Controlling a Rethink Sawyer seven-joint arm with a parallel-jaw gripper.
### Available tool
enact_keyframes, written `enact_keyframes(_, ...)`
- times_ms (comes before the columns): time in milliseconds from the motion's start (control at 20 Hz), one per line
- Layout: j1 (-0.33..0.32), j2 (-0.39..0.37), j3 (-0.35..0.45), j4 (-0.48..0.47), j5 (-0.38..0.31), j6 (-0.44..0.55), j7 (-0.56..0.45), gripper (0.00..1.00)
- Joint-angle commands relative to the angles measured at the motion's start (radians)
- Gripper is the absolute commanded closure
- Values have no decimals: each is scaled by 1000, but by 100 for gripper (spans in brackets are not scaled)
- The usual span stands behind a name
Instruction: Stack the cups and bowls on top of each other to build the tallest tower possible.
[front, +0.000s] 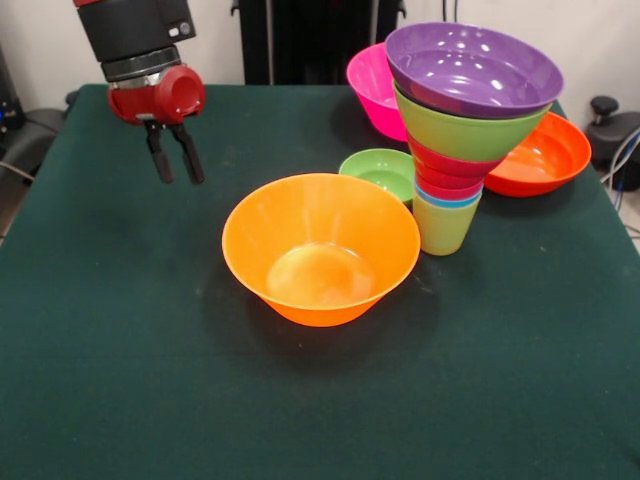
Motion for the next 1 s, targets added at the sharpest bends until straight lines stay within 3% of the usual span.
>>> enact_keyframes(50,76,52,-9,-92,-23,46,-67,0)
enact_keyframes(450,102,78,-31,-112,-38,6,-43,0)
enact_keyframes(1000,134,51,-40,-109,-13,11,-8,0)
